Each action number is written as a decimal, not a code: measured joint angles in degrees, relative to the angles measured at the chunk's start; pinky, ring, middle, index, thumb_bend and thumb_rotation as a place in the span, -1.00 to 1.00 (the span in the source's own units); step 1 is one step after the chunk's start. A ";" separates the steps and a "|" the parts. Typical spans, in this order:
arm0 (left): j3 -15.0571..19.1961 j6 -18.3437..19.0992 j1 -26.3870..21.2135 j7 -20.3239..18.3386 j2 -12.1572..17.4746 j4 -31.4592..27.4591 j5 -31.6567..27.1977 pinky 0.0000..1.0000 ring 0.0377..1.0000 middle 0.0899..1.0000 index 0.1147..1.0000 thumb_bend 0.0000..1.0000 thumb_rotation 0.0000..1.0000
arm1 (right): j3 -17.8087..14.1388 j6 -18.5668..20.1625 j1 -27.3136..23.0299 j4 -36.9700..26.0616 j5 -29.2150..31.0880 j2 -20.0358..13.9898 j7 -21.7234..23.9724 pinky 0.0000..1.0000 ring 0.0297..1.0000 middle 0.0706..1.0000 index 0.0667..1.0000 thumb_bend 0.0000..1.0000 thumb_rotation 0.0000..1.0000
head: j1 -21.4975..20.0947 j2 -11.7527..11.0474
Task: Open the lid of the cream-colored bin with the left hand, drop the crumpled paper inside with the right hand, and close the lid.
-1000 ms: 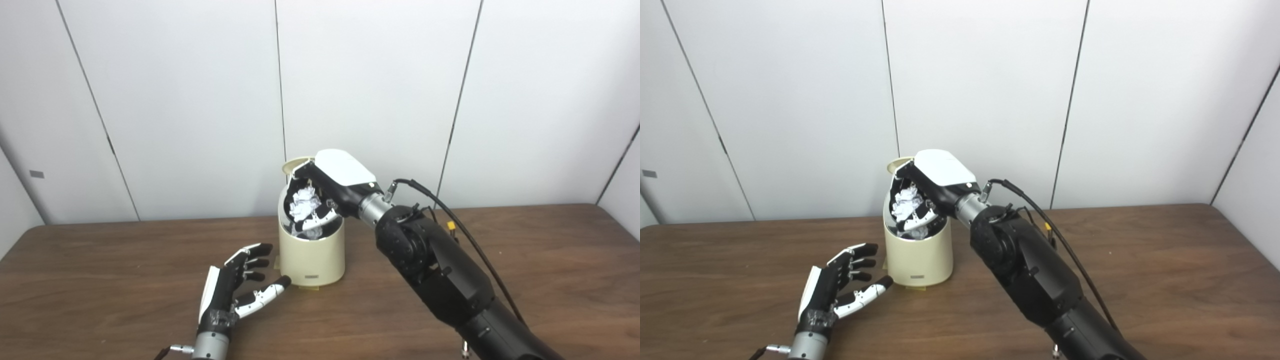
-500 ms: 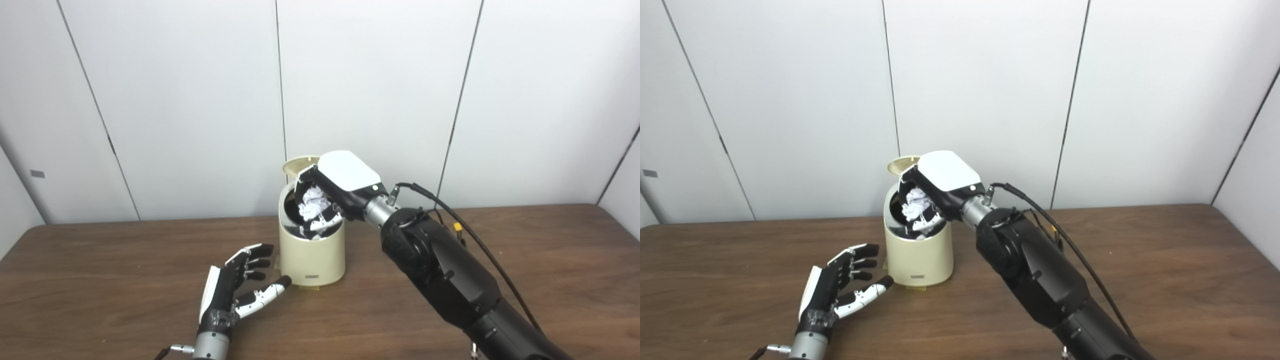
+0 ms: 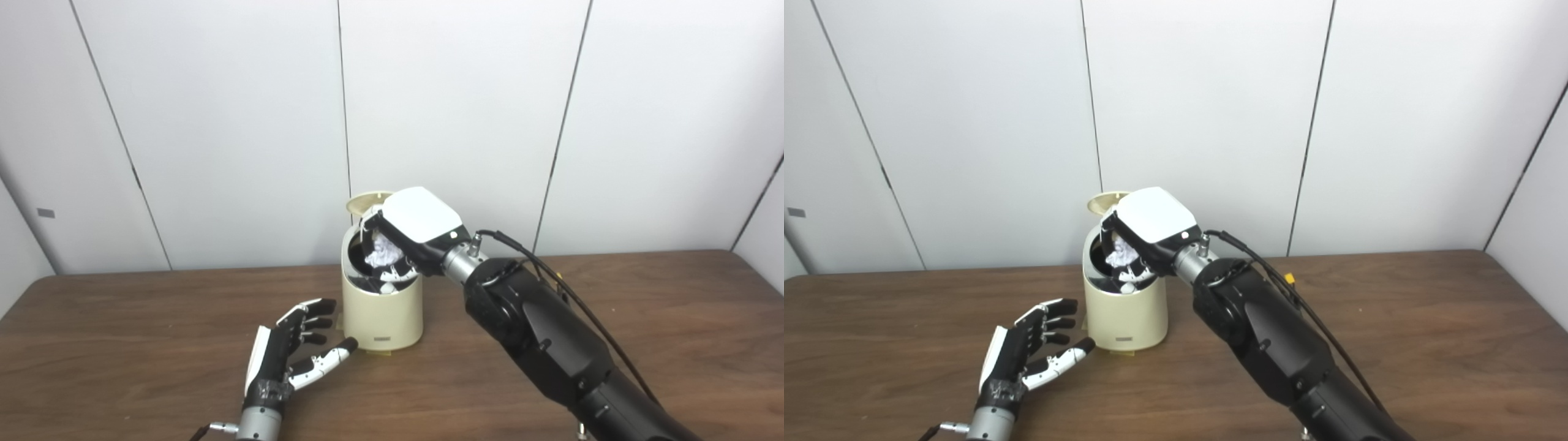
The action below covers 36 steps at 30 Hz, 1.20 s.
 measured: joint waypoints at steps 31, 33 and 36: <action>-0.03 0.06 0.20 -0.08 0.10 -0.27 -0.18 0.28 0.42 0.46 0.43 0.44 -0.64 | -7.11 -2.91 4.49 -6.55 8.94 -0.33 -1.00 -0.37 -0.17 0.10 0.24 0.45 -0.97 | 0.26 0.35; -0.03 0.06 0.20 -0.11 0.11 -0.27 -0.19 0.29 0.43 0.47 0.43 0.44 -0.63 | -7.78 -2.94 4.94 -8.09 9.70 -0.53 -0.85 -0.42 -0.24 0.07 0.23 0.48 -0.97 | 0.18 0.35; -0.03 0.07 0.19 -0.13 0.12 -0.27 -0.22 0.29 0.43 0.47 0.44 0.44 -0.63 | -9.97 -3.14 6.25 -11.48 11.99 -1.00 -0.74 -0.44 -0.28 0.05 0.22 0.51 -0.98 | 0.18 0.35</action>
